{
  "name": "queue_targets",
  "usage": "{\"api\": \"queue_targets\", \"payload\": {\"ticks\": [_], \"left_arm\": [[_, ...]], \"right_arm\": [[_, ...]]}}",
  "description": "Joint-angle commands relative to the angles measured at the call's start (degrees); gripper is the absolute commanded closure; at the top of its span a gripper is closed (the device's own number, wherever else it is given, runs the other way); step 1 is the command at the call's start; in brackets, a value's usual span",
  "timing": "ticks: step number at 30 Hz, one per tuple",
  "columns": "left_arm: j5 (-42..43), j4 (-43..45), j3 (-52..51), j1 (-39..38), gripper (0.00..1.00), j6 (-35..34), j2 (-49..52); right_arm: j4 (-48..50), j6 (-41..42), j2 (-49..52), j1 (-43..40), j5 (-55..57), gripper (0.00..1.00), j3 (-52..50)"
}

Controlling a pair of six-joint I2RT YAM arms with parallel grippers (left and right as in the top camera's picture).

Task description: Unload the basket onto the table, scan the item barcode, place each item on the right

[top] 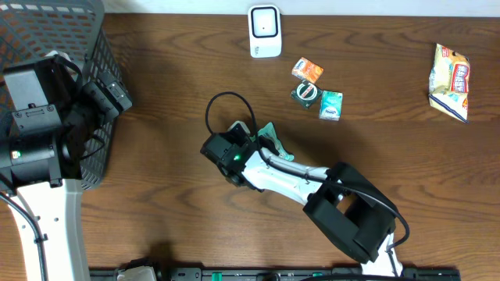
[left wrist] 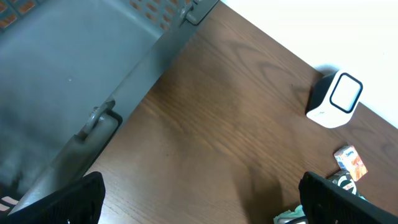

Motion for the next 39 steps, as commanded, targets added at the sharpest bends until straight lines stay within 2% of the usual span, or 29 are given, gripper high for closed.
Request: {"api": "queue_targets", "payload": {"ticks": [1,3,5,6,12,15,17,20,24,27,31,34,37,39], "left_arm": [[-0.55,-0.15,0.07,0.26,0.02,0.74,0.02],[-0.55,-0.13,0.07,0.26,0.02,0.74,0.02],[-0.55,-0.15,0.07,0.26,0.02,0.74,0.02],[-0.55,-0.13,0.07,0.26,0.02,0.74,0.02],[-0.55,-0.13,0.07,0.26,0.02,0.74,0.02],[-0.55,-0.13,0.07,0.26,0.02,0.74,0.02],[-0.55,-0.13,0.07,0.26,0.02,0.74,0.02],[-0.55,-0.13,0.07,0.26,0.02,0.74,0.02],[-0.55,-0.13,0.07,0.26,0.02,0.74,0.02],[-0.55,-0.15,0.07,0.26,0.02,0.74,0.02],[-0.55,-0.15,0.07,0.26,0.02,0.74,0.02],[-0.55,-0.13,0.07,0.26,0.02,0.74,0.02],[-0.55,-0.15,0.07,0.26,0.02,0.74,0.02],[-0.55,-0.13,0.07,0.26,0.02,0.74,0.02]], "right_arm": [[0.39,0.28,1.77,-1.38,-0.37,0.57,-0.39],[0.15,0.24,2.45,-2.16,-2.95,0.61,-0.42],[0.2,0.24,2.49,-3.06,-6.8,0.8,-0.37],[0.17,0.24,2.23,-3.23,-8.13,0.86,-0.22],[-1.22,-1.38,-2.47,-5.75,-18.71,0.88,2.01],[-1.2,-5.4,-6.93,-9.55,-32.54,0.91,3.13],[-0.9,-7.96,-10.12,-13.44,-45.75,0.98,3.13],[-0.94,-11.61,-11.43,-19.08,-65.61,0.98,3.1],[-1.16,-12.98,-9.66,-26.86,-86.66,0.99,0.68],[-0.2,-14.58,-7.28,-30.18,-96.15,0.99,-2.45],[3.02,-14.53,-3.89,-33.35,-103.3,0.97,-6.23],[3.87,-14.29,-1.75,-35.47,-103.69,0.95,-7.93],[3.72,-12.09,-0.13,-37.62,-97.37,0.88,-8.35],[3.74,-9.22,-0.07,-39.04,-91.3,0.78,-8.24]]}}
